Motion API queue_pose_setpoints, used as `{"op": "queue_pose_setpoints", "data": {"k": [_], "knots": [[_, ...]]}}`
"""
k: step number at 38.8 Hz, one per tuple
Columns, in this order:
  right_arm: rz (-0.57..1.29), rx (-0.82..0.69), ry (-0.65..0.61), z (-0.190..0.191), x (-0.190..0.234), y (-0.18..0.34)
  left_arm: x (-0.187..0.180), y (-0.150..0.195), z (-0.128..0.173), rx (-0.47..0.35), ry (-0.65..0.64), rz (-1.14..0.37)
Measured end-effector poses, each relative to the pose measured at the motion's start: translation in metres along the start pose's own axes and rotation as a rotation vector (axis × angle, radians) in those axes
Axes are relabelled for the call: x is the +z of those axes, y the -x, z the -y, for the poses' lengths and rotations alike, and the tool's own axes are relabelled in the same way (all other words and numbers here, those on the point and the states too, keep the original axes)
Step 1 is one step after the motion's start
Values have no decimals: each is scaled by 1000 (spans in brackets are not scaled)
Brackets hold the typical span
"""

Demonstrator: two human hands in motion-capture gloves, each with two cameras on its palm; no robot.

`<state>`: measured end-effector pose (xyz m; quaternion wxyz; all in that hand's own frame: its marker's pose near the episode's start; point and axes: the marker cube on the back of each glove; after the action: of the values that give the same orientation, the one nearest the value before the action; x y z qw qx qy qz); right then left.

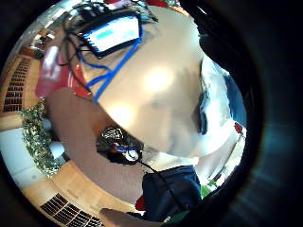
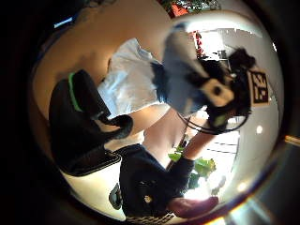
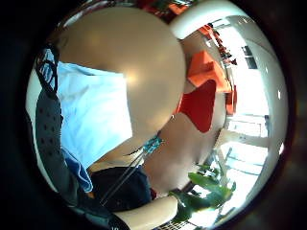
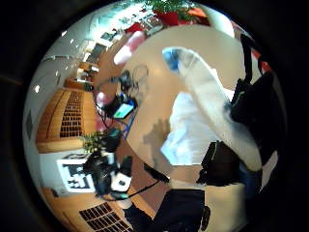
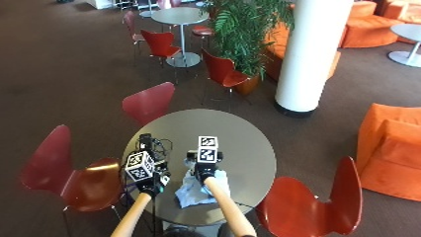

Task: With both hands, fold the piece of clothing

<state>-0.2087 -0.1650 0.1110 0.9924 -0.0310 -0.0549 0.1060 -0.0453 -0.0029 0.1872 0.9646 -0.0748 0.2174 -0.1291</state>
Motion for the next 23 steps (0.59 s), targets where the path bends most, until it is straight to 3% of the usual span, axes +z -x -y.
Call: {"op": "queue_pose_setpoints", "data": {"k": [6,10,16,23], "knots": [[-17,-87,135,-11,64,59,-31,16,-19,-25,-37,26],[105,-210,271,-55,59,82,-43,26,-29,-37,-55,25],[261,-234,127,-23,56,75,-52,40,-33,-61,-53,29],[240,-183,14,-37,-14,25,-69,32,-34,-86,-62,53]]}}
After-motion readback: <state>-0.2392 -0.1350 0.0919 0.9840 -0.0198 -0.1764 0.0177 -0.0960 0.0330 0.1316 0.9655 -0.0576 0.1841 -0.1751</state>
